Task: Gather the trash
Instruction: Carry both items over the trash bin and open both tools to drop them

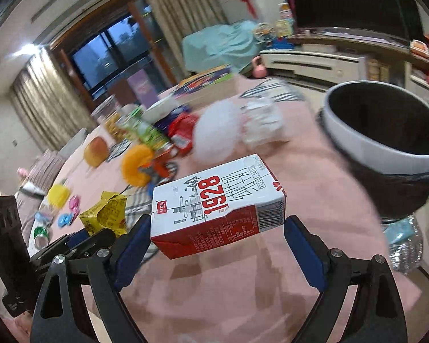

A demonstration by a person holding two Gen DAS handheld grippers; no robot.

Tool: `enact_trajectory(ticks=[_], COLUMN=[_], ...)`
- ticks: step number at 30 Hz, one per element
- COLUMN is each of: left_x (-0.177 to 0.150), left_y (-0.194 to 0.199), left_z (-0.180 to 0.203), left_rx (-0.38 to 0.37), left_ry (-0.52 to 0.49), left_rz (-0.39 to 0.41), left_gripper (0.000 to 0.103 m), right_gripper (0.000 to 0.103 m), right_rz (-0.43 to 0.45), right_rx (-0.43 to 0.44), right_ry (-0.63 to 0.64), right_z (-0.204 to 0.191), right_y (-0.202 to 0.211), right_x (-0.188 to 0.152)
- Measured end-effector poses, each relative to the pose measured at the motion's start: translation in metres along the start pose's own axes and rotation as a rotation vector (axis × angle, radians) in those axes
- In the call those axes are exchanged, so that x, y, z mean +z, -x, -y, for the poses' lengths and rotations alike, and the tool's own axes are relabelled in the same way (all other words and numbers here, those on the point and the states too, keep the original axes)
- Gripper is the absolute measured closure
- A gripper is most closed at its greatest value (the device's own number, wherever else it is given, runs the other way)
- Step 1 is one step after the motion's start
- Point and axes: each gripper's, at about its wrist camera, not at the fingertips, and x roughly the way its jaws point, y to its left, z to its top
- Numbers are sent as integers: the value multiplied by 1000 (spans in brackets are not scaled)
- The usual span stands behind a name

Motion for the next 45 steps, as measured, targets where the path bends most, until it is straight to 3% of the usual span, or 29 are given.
enact_trajectory(ticks=[20,45], left_x=[42,94], left_y=[-61,-131], left_z=[97,177], left_rx=[-134,-223], left_ry=[-150,-244], left_rz=[-58,-107], left_gripper=[56,56], right_gripper=[10,10], right_rz=[84,73], right_rx=[-143,-211], right_ry=[-129,-211], right_z=[91,171], right_y=[44,37], right_x=[26,76])
